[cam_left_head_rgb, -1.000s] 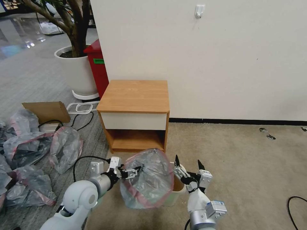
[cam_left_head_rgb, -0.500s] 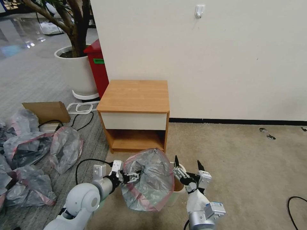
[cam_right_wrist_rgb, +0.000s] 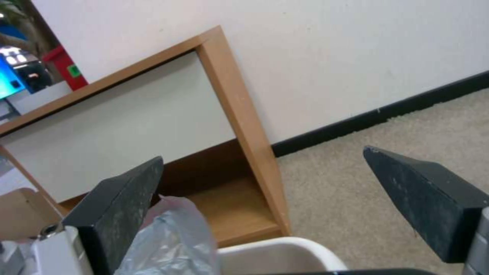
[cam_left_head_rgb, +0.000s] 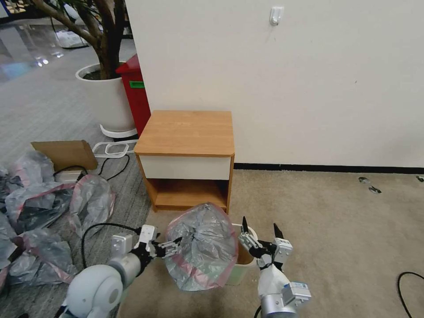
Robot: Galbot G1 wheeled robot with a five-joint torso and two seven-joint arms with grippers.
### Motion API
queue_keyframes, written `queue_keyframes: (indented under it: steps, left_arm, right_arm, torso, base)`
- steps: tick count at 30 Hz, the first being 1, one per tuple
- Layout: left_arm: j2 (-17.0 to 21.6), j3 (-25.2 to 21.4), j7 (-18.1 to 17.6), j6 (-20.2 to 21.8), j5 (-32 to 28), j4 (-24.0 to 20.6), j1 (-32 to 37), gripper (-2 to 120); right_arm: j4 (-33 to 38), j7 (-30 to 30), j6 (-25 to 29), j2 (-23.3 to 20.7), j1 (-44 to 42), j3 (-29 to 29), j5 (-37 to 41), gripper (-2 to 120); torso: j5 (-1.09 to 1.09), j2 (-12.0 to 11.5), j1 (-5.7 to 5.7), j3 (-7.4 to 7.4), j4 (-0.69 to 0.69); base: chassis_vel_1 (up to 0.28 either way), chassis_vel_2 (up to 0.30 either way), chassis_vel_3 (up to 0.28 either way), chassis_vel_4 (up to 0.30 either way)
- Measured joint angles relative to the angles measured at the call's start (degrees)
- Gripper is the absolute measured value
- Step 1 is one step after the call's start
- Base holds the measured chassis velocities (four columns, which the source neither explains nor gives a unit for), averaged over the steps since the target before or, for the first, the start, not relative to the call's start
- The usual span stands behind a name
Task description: Pick up the garbage bag from the table and place it over the trash can.
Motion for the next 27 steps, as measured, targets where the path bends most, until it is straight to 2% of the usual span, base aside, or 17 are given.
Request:
queue_keyframes:
  steps: [7, 8, 11, 15, 18, 21, 27]
  left_arm:
    - [-0.76, 2.02, 0.27, 0.0, -4.6, 0.87, -2.05, 100]
    - [-0.6, 2.77, 0.46, 0.0, -7.11, 2.22, -3.66, 100]
    - [0.22, 3.59, 0.52, 0.0, -9.29, 4.4, -6.4, 100]
    - [0.85, 4.1, 0.54, 0.0, -9.57, 6.27, -7.81, 100]
    - [1.22, 5.3, 1.87, -0.01, -9.76, 9.88, -10.3, 100]
    - [0.94, 6.26, 2.84, -0.01, -9.75, 11.47, -11.62, 100]
    - [0.79, 7.67, 4.45, -0.01, -8.05, 12.38, -11.54, 95]
  right_arm:
    - [0.1, 0.0, -0.02, 0.06, 0.06, -0.47, -0.47, 100]
    - [0.22, -0.01, 0.04, -0.13, -0.2, -0.18, -0.65, 100]
    - [0.57, -0.01, 0.41, -0.3, -0.72, 0.18, -0.98, 100]
    - [0.83, -0.01, 0.71, -0.27, -1.05, 0.33, -1.12, 100]
    - [0.89, -0.01, 1.05, -0.03, -1.26, 0.33, -1.57, 100]
    - [0.78, -0.02, 1.11, 0.12, -1.41, 0.2, -1.96, 100]
    - [0.66, -0.03, 1.4, 0.23, -2.11, 0.49, -2.4, 100]
  torso:
    - [0.0, 0.0, 0.0, 0.0, -0.01]
    - [0.0, 0.0, 0.0, 0.0, -0.01]
    - [0.0, 0.0, 0.0, 0.0, -0.01]
    - [0.0, 0.0, 0.0, 0.0, -0.01]
    - [0.0, 0.0, 0.0, 0.0, -0.01]
    - [0.0, 0.0, 0.0, 0.0, -0.01]
    - [0.0, 0.0, 0.0, 0.0, -0.01]
  base:
    - [0.0, 0.0, 0.0, 0.0]
    - [0.0, 0.0, 0.0, 0.0]
    - [0.0, 0.0, 0.0, 0.0]
    - [0.0, 0.0, 0.0, 0.0]
    - [0.0, 0.0, 0.0, 0.0]
    - [0.0, 0.0, 0.0, 0.0]
    - [0.0, 0.0, 0.0, 0.0]
